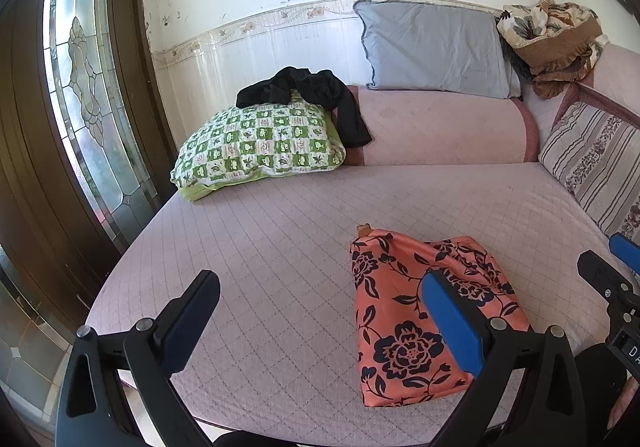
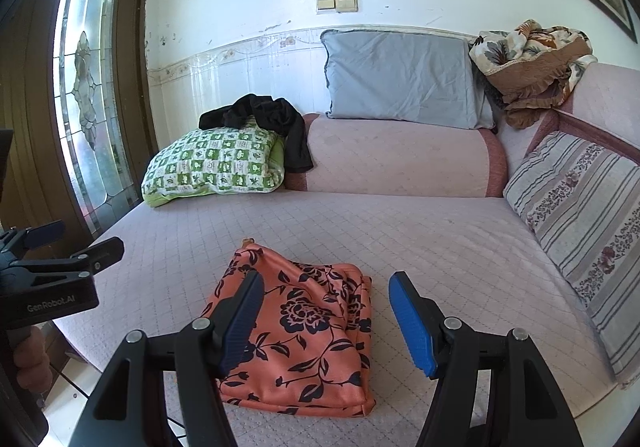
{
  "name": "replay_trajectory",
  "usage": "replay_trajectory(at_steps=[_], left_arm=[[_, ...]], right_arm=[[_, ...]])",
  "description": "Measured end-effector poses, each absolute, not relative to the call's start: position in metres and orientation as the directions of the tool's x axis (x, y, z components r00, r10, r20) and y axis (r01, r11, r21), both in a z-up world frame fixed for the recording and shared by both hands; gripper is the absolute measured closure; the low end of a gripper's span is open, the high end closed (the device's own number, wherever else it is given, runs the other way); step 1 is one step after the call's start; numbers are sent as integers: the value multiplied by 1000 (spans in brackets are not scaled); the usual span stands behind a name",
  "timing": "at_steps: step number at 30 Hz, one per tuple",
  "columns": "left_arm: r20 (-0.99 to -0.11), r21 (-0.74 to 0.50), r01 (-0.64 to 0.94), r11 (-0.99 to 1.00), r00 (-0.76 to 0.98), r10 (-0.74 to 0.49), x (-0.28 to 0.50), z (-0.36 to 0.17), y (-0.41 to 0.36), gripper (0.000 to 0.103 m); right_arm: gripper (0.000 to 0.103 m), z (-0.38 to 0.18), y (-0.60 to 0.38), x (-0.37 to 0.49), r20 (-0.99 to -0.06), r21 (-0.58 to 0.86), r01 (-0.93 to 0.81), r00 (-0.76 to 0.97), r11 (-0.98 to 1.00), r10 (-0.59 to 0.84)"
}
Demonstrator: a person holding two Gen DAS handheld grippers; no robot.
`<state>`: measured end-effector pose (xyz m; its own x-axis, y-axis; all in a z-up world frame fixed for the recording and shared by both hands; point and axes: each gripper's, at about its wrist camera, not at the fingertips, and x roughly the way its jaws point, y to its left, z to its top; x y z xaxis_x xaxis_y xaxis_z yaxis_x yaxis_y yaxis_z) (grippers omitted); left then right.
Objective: Fold small clothes
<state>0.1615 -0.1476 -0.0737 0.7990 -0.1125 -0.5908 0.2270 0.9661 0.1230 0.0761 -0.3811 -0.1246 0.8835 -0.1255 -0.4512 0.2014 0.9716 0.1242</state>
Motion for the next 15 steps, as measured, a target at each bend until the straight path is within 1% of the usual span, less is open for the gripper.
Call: replay_trajectory(at_steps=[7, 15], left_arm=[[-594, 122, 230, 966, 796, -115, 162, -75, -147, 2], [-586, 103, 221, 970, 802, -121, 162, -71, -141, 2]], right_arm=[[34, -123, -378, 77, -453, 118, 193, 883, 974, -120], [34, -112, -372, 71, -427, 112, 193, 895, 975, -128]])
